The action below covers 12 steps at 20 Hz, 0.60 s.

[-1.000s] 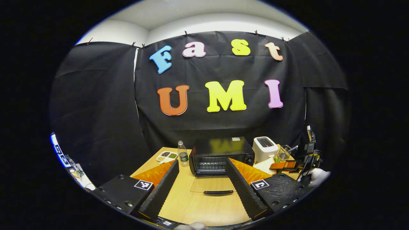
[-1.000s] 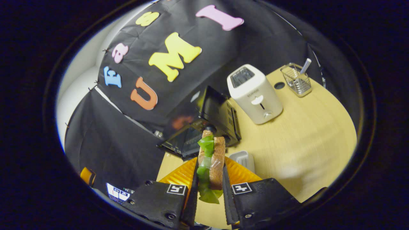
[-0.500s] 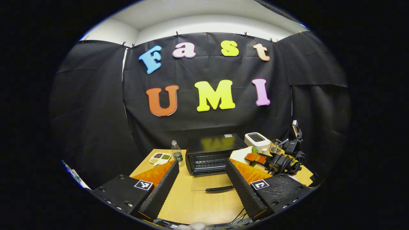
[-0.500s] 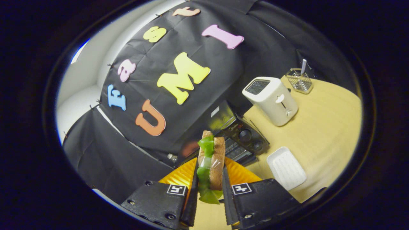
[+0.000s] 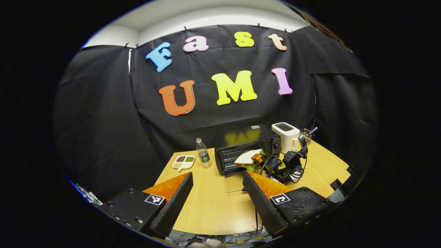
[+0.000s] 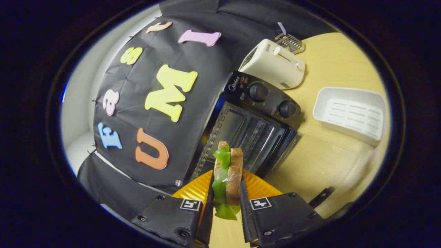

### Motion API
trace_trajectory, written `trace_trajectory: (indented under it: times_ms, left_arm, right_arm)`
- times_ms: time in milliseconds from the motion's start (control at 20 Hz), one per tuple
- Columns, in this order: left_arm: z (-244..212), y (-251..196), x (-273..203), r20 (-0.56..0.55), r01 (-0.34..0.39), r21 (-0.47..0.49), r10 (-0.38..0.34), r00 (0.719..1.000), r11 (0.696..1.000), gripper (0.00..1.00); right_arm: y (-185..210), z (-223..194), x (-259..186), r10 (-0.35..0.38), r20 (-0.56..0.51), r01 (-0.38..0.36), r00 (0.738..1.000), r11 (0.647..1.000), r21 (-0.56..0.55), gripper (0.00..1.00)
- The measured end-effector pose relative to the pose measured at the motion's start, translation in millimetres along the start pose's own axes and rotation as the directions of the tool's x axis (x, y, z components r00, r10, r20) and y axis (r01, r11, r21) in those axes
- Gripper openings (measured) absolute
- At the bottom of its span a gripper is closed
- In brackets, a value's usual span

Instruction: Open the electric oven with the left hand, put the food in, and close the electric oven.

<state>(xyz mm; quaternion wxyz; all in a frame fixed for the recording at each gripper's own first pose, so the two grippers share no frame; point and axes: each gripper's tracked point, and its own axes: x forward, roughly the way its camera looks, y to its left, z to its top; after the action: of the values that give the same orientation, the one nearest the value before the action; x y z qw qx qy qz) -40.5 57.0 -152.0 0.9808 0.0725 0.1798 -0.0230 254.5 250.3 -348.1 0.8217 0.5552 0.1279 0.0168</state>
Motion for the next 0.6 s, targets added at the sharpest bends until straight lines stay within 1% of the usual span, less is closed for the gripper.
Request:
trace_trajectory:
  times_ms: [150,250,300,400,450,500,550,600]
  left_arm:
    - [-0.5,13.1,5.5,-0.001,-0.01,0.017,0.01,1.0,1.0,0.96]
    - [-4.1,18.1,10.7,-0.008,-0.005,0.02,0.005,1.0,1.0,0.95]
    - [-6.1,19.5,13.4,-0.014,-0.002,0.013,0.002,1.0,1.0,0.96]
    - [-14.4,25.0,18.4,-0.042,-0.004,-0.017,0.003,0.999,1.0,0.96]
    - [-17.5,27.4,19.6,-0.059,-0.007,-0.034,0.005,0.998,0.999,0.96]
    - [-19.0,28.4,19.1,-0.068,-0.007,-0.044,0.004,0.998,0.999,0.96]
    - [-17.2,29.7,18.4,-0.067,-0.009,-0.048,0.006,0.998,0.999,0.96]
    - [-12.1,29.0,19.3,-0.058,-0.006,-0.05,0.003,0.998,0.999,0.96]
  right_arm:
    - [-2.5,-10.6,32.4,-0.023,0.025,0.022,0.999,0.999,0.045,0.38]
    - [-12.2,-9.9,56.9,-0.06,0.045,0.057,0.997,0.996,0.064,0.38]
    - [-12.7,-6.0,67.4,-0.069,0.06,0.064,0.996,0.995,0.081,0.38]
    - [-18.5,-0.1,84.9,-0.098,0.082,0.093,0.992,0.994,0.062,0.39]
    - [-19.3,-0.5,93.6,-0.106,0.074,0.102,0.992,0.993,0.057,0.29]
    - [-18.6,1.9,98.2,-0.111,0.072,0.106,0.991,0.992,0.062,0.31]
    - [-20.1,2.9,100.8,-0.126,0.072,0.123,0.989,0.992,0.038,0.31]
    - [-24.0,5.0,99.8,-0.15,0.076,0.151,0.986,0.988,-0.005,0.48]
